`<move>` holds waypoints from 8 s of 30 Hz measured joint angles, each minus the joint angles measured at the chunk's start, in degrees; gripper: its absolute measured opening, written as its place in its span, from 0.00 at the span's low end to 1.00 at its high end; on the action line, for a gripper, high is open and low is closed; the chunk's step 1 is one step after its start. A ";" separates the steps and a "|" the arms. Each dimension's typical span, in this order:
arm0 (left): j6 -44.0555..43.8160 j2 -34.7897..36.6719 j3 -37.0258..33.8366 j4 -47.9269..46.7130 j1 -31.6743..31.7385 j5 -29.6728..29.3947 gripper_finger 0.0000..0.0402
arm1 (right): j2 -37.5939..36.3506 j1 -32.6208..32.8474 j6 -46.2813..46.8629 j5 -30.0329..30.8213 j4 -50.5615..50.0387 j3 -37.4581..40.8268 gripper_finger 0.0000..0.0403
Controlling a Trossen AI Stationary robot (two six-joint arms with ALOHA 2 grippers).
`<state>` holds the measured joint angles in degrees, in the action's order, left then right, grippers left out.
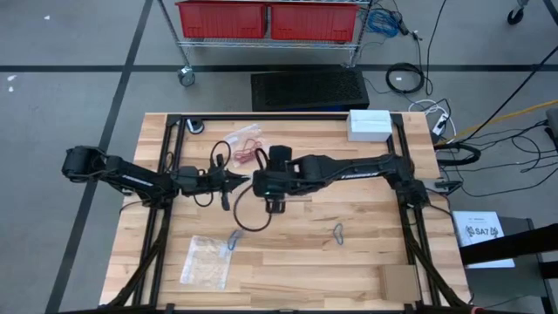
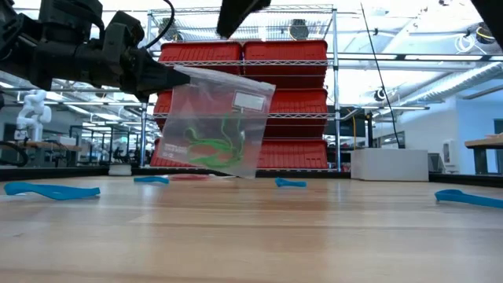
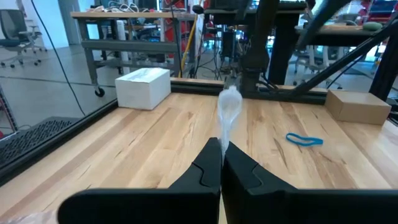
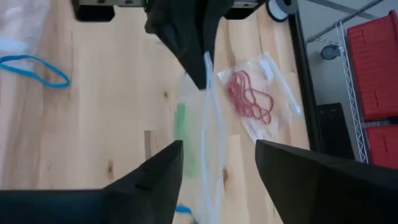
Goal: Sort rubber bands
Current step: Close the zip bag
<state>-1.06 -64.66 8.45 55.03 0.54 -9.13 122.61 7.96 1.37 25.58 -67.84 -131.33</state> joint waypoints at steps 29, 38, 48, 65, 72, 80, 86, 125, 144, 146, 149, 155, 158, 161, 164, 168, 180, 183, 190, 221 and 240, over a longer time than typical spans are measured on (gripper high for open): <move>3.16 0.00 -0.44 -2.97 -0.21 -0.35 0.00 | -32.25 7.47 25.16 1.47 30.96 65.85 0.45; 6.01 -0.20 7.22 -23.34 -4.24 -1.88 0.00 | -36.42 13.91 31.84 5.37 67.51 85.81 0.45; 5.09 -3.73 11.77 -31.72 -8.59 2.95 0.09 | -34.63 11.97 41.84 -7.84 79.56 87.36 0.46; -1.48 -7.96 13.00 -25.33 -9.19 10.44 0.50 | -22.89 11.50 44.45 -9.74 77.10 86.12 0.39; -1.46 -7.96 12.98 -33.38 -7.81 6.97 0.44 | -14.81 8.87 41.82 -10.92 73.16 78.89 0.14; -1.20 -7.96 12.98 -42.24 -6.26 2.94 0.27 | -11.92 3.89 37.42 -2.97 50.98 66.91 0.01; -1.92 -9.94 12.94 -47.23 -5.77 2.12 0.17 | -13.61 2.91 32.42 1.99 39.79 59.17 0.00; -9.91 -21.38 15.41 -26.38 -6.48 6.71 0.01 | -12.92 7.94 48.82 -9.71 41.72 65.24 0.06; -7.63 -10.46 12.48 -25.47 0.55 6.98 0.01 | -11.44 4.10 49.12 -12.02 45.59 60.92 0.43; -7.63 -9.52 12.07 -25.27 1.02 7.21 0.01 | -9.75 3.87 50.54 -12.19 46.05 60.92 0.46; -7.63 -8.61 11.55 -25.40 1.69 7.37 0.01 | -7.66 3.10 50.95 -12.00 47.50 60.73 0.48; -9.01 -8.59 9.44 -21.00 3.36 7.49 0.01 | -7.87 3.04 44.87 -9.91 48.00 60.59 0.34; -10.22 -8.59 6.61 -13.64 4.71 10.58 0.01 | -9.04 3.48 39.09 -6.43 45.58 59.19 0.18; -12.04 -8.57 3.83 -6.78 6.54 14.81 0.01 | -10.80 3.67 33.67 -1.89 42.50 56.73 0.04; -12.22 -8.59 2.03 -4.17 7.68 17.31 0.01 | -11.44 4.41 26.70 1.58 39.24 54.77 0.03; -11.92 -8.59 2.01 -3.98 7.69 20.61 0.02 | -12.27 5.66 19.60 2.40 36.73 50.48 0.03; -11.58 -8.59 2.05 -2.18 4.96 22.75 0.28 | -11.94 6.37 23.06 -1.19 29.76 44.81 0.03; -11.58 -8.59 2.05 -2.03 4.98 22.75 0.31 | -11.24 4.35 22.81 -4.85 32.57 47.07 0.11; -11.51 -8.59 2.07 -1.91 5.01 22.73 0.32 | -9.46 -1.67 17.36 -12.37 39.73 51.12 0.33; -10.53 -8.59 2.12 -2.78 5.01 22.38 0.32 | -6.93 -4.40 9.97 -15.52 40.87 51.34 0.02; -9.98 -8.59 2.10 -2.89 3.54 23.98 0.32 | -11.87 4.25 11.05 -0.88 38.56 51.26 0.00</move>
<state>-11.04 -73.25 10.55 52.14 4.08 14.85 110.74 12.21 12.43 24.69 -29.28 -80.07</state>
